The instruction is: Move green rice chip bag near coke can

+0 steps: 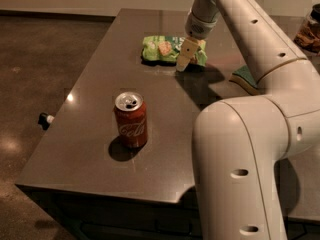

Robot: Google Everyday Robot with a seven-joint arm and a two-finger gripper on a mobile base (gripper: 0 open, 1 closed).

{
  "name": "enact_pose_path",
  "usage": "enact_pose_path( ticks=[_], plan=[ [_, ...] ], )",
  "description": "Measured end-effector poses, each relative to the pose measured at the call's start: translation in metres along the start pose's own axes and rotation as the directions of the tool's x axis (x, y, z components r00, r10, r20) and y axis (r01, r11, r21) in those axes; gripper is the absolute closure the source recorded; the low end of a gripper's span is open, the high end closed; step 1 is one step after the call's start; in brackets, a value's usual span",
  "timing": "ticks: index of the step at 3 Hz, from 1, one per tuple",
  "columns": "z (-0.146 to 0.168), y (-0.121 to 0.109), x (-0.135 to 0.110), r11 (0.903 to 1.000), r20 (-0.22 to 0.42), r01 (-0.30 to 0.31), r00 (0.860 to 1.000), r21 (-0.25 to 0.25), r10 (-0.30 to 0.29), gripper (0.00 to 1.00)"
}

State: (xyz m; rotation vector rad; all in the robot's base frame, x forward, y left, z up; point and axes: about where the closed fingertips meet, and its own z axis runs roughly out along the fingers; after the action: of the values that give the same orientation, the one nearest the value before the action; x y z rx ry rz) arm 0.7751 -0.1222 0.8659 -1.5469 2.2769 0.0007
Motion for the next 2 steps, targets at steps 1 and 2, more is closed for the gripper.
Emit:
enact_pose_path(
  ticks=[1,2],
  plan=[
    [-0.0006,-0.0001,-0.0048,0.9999,0.015,0.003,1.0,-0.013,-0.003,0.26],
    [-0.0076,0.0016,-0.0047,0.9997,0.034,-0.006,0.999,-0.023,0.007,0.48]
  ],
)
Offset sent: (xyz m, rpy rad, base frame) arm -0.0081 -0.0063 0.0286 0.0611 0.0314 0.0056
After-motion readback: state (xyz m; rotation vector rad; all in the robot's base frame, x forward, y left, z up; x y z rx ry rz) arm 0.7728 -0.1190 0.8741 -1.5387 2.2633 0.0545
